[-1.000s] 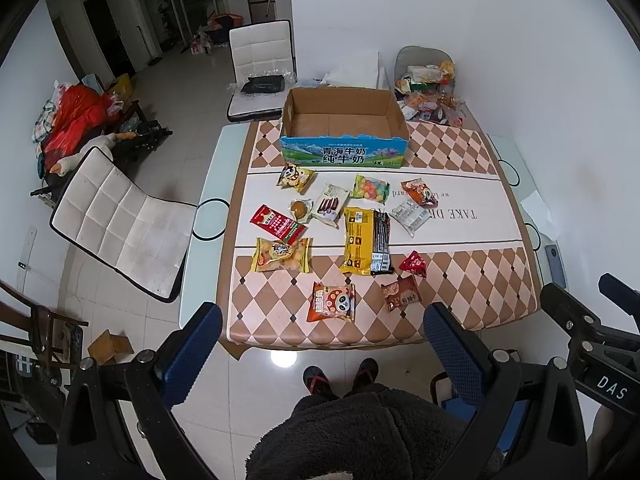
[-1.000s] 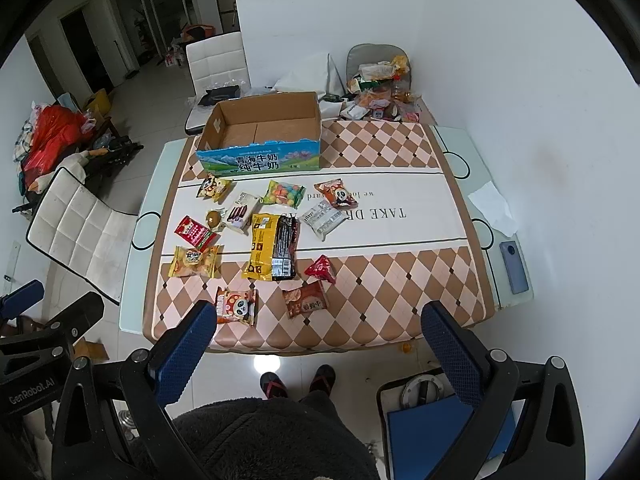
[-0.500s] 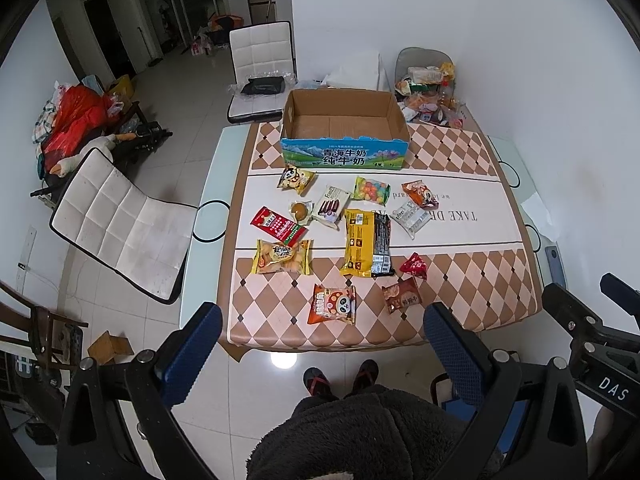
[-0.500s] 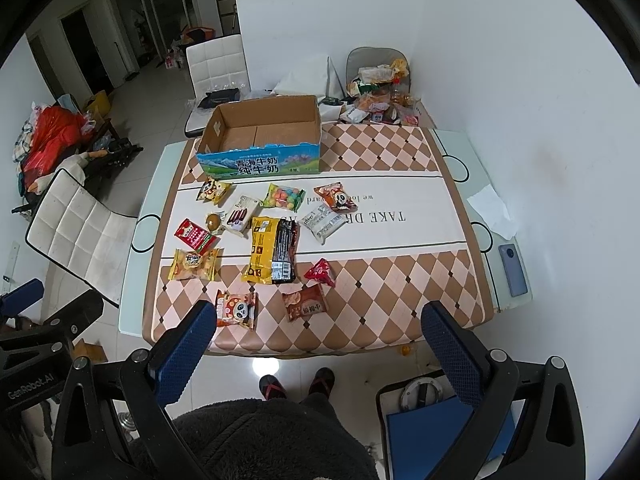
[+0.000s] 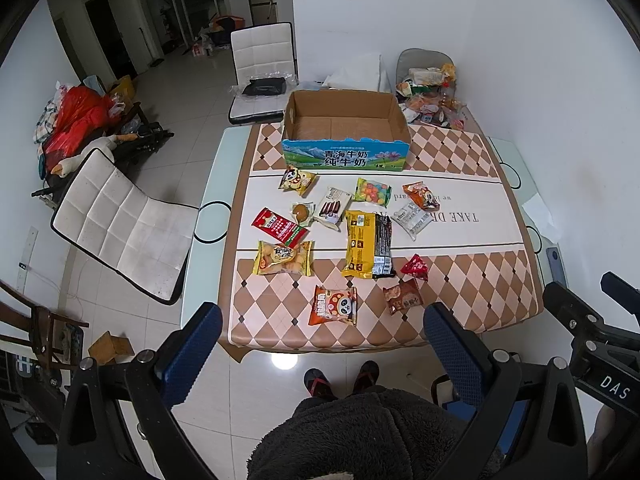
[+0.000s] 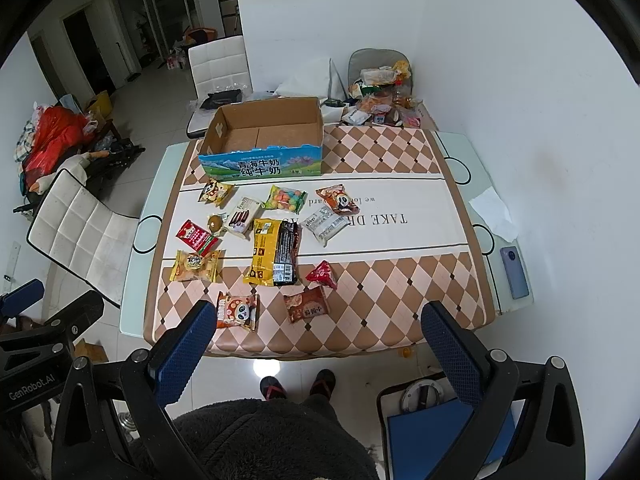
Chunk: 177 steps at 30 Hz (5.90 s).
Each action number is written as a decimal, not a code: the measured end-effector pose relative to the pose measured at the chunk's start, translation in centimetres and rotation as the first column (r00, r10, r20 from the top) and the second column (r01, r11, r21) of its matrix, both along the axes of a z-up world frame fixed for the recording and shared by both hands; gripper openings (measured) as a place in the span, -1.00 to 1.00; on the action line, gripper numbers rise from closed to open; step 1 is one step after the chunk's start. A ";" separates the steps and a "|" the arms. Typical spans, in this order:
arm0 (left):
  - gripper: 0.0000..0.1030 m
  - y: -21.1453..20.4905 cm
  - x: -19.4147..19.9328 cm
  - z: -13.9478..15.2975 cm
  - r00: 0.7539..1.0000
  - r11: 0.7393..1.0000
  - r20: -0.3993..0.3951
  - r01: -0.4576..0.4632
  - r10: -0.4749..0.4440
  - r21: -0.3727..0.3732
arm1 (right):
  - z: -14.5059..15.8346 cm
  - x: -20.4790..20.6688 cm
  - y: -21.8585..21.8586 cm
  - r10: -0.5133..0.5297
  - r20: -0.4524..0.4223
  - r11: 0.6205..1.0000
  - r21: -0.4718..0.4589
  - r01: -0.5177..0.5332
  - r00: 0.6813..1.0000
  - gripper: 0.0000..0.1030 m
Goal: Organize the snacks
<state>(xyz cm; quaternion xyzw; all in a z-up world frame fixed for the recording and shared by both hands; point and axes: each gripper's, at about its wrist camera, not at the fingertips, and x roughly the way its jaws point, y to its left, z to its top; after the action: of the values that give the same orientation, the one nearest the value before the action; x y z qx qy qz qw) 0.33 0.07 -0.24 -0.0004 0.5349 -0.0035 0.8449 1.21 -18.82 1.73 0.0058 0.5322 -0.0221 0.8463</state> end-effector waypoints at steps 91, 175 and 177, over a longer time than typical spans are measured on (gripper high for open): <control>0.87 -3.2 35.0 -34.9 0.861 0.972 -0.479 0.227 -0.171 0.062 | -48.1 25.4 3.2 -0.013 -0.656 0.989 0.102 0.106 0.755 0.72; -0.56 2.1 62.0 -31.1 0.876 0.983 -0.481 -0.052 -0.039 -0.175 | -32.5 57.4 1.8 0.133 -0.368 0.969 0.242 -0.043 0.920 0.70; -0.56 1.9 63.3 -32.8 0.859 0.985 -0.512 -0.061 -0.031 -0.163 | -35.3 60.1 2.5 0.136 -0.403 0.973 0.226 -0.046 0.905 0.70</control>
<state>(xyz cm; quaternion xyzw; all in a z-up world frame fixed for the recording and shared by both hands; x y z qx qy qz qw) 63.59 2.01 -33.08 -0.0791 0.7377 -0.0433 0.6690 61.36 -16.37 -33.56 0.0660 0.6992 0.0736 0.7080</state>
